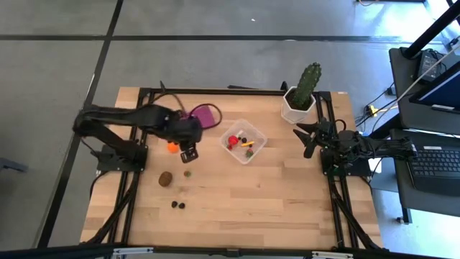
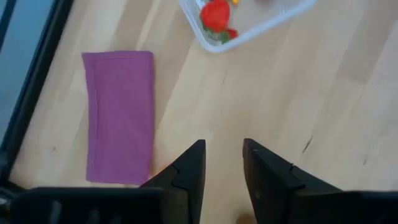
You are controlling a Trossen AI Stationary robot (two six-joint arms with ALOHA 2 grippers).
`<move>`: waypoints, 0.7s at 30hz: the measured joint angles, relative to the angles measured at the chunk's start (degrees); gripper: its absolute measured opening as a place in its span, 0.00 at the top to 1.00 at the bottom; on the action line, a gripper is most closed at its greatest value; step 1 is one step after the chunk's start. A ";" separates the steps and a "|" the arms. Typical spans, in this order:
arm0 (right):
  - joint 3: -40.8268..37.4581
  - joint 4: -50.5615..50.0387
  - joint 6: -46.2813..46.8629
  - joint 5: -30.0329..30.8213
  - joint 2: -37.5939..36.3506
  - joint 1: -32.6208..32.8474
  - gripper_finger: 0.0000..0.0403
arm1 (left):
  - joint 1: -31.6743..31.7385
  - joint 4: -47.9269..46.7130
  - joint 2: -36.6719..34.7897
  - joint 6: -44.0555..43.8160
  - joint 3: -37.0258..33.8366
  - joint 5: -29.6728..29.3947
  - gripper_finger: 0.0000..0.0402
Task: Pick and placing Produce into tupperware
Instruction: Put the red strawberry into the transparent container
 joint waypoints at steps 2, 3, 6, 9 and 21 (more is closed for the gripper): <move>0.00 0.00 -0.03 0.00 0.00 0.00 0.58 | -1.65 1.67 -2.52 -3.52 -2.53 -1.15 0.77; 0.00 0.00 -0.07 0.00 0.00 0.00 0.58 | -2.38 2.00 -3.60 -5.26 -3.87 -1.20 0.77; 0.00 0.01 -0.03 0.00 0.00 0.01 0.58 | -4.31 1.87 -5.16 -10.59 -7.95 -1.14 0.75; 0.00 0.02 -0.03 0.00 0.00 0.02 0.58 | -5.90 2.07 -5.56 -13.68 -12.56 -0.87 0.68; 0.00 0.04 0.02 0.00 0.00 0.02 0.58 | -9.08 22.27 -5.36 -14.21 -34.00 -0.73 0.41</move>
